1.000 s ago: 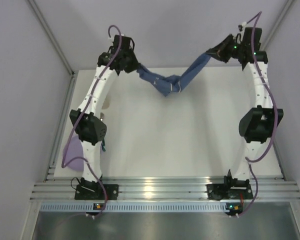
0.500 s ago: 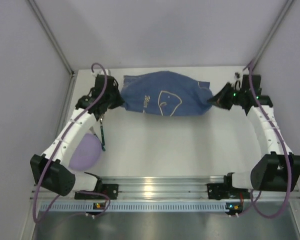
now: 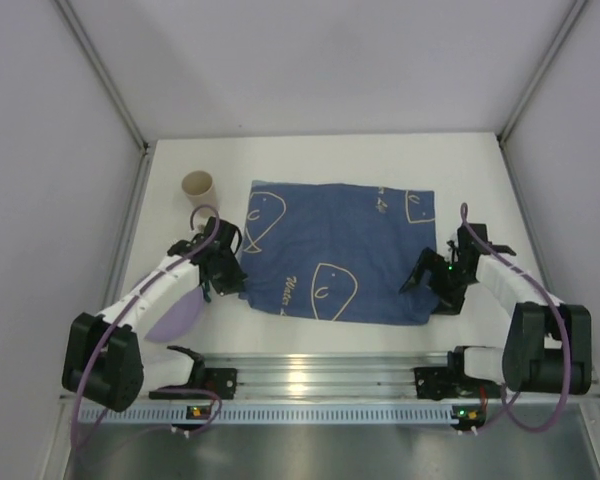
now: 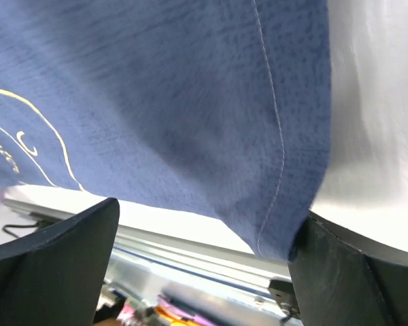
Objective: Set the dinner table for one person
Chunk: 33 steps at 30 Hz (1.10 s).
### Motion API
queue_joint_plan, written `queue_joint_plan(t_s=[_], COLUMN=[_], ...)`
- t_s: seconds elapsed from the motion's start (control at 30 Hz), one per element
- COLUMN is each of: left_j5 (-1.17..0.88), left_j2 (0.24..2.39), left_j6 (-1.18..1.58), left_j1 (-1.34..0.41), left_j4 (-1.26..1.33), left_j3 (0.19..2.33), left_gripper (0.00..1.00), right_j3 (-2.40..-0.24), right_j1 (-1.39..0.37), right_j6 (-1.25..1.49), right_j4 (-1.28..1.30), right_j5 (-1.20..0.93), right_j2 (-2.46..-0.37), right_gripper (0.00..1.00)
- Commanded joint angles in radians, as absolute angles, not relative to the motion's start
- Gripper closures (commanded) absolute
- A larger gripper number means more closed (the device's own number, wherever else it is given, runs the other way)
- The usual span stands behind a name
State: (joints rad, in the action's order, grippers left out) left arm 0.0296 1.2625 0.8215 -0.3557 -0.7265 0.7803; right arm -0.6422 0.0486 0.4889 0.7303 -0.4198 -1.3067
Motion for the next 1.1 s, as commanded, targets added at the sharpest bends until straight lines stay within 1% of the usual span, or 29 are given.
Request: queue_joint_plan(t_s=[0.0,0.07,0.1,0.13,0.17,0.2,0.3,0.4,0.47,0.53,0.67,0.7,0.8,0.9,1.07], left_j5=[0.006,0.005,0.005,0.005,0.008,0.015,0.084,0.175,0.256,0.287,0.293,0.287,0.249,0.235,0.224], left_j2=[1.2,1.177,1.167,1.154,1.125,1.111,1.088,1.12,1.153,1.187,1.305,1.324,1.382,1.454,1.584], left_j6=[0.879,0.906,0.913,0.92,0.922,0.92,0.902,0.864,0.824,0.78,0.724,0.716,0.684,0.661,0.641], left_j1=[-0.357,-0.357,-0.357,-0.357,-0.357,-0.357,-0.357,-0.357,-0.356,-0.333,-0.243,-0.198,-0.112,-0.049,-0.008], left_j4=[-0.791,-0.827,-0.862,-0.874,-0.885,-0.894,-0.913,-0.922,-0.919,-0.911,-0.89,-0.882,-0.816,-0.772,-0.724], left_j3=[0.77,0.784,0.793,0.805,0.836,0.854,0.945,1.043,1.101,1.143,1.25,1.264,1.296,1.342,1.44], left_gripper=[1.0,0.89,0.81,0.62,0.52,0.02,0.01,0.01,0.01,0.01,0.01,0.01,0.01,0.01,0.01], right_j3=[-0.695,-0.738,-0.753,-0.768,-0.803,-0.825,-0.92,-1.003,-1.038,-1.055,-1.058,-1.057,-1.063,-1.118,-1.238], right_j1=[0.051,0.051,0.052,0.052,0.052,0.052,0.052,0.052,0.052,0.052,0.054,0.052,0.046,0.034,0.032], right_j6=[0.446,0.456,0.462,0.465,0.469,0.475,0.486,0.488,0.483,0.477,0.486,0.491,0.518,0.52,0.503], right_j4=[0.816,0.854,0.861,0.864,0.862,0.862,0.873,0.873,0.848,0.815,0.712,0.681,0.574,0.534,0.571], right_j5=[-0.353,-0.319,-0.315,-0.314,-0.31,-0.301,-0.214,-0.164,-0.15,-0.137,-0.211,-0.279,-0.381,-0.405,-0.382], right_j2=[-1.238,-1.226,-1.221,-1.207,-1.203,-1.198,-1.215,-1.249,-1.296,-1.363,-1.506,-1.535,-1.641,-1.739,-1.867], right_gripper=[0.0,0.0,0.0,0.0,0.0,0.0,0.0,0.0,0.0,0.0,0.0,0.0,0.0,0.0,0.0])
